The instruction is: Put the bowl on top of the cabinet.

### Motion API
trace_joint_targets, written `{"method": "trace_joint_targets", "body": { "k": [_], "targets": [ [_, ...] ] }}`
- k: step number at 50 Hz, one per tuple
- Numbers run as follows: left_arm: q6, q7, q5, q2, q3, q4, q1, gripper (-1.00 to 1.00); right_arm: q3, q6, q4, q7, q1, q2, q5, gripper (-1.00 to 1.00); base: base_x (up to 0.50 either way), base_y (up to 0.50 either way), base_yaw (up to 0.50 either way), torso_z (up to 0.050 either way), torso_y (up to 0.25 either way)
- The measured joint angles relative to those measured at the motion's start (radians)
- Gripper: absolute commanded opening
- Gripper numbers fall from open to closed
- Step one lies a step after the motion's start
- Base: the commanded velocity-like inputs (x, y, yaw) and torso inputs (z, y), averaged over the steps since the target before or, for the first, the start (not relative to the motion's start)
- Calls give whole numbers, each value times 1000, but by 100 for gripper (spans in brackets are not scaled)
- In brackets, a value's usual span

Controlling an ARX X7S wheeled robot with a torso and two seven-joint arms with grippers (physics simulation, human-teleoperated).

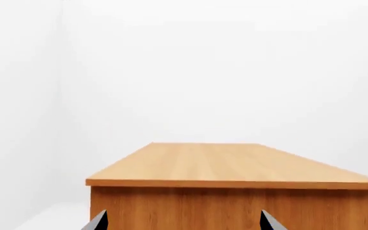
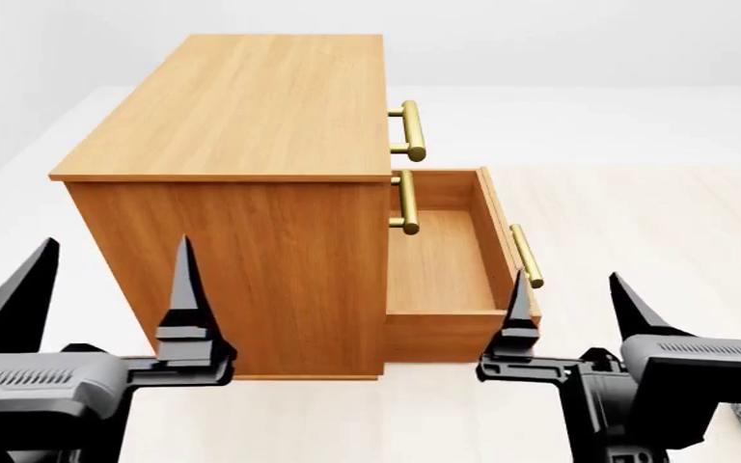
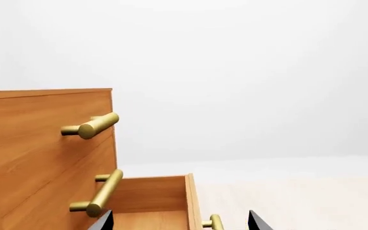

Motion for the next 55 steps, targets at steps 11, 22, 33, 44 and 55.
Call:
{"method": "trace_joint_targets", "body": {
  "k": [11, 22, 33, 44, 55],
  "targets": [
    [22, -45, -32, -40, 13, 2, -2, 100, 51, 72, -28, 32, 22, 29, 31, 100, 0, 0, 0, 0, 0],
    [42, -81, -53, -75, 21, 1, -1, 100, 123, 136, -45, 59, 34, 64, 68, 100, 0, 0, 0, 0, 0],
    [58, -106, -61, -97, 35, -4, -3, 100, 211, 198, -60, 85, 37, 99, 114, 100, 0, 0, 0, 0, 0],
    [71, -124, -68, -113, 48, -6, -4, 100, 287, 264, -65, 111, 41, 136, 151, 100, 0, 0, 0, 0, 0],
    [83, -139, -74, -127, 59, -10, -3, 100, 328, 289, -17, 101, 58, 183, 160, 100, 0, 0, 0, 0, 0]
  ]
}}
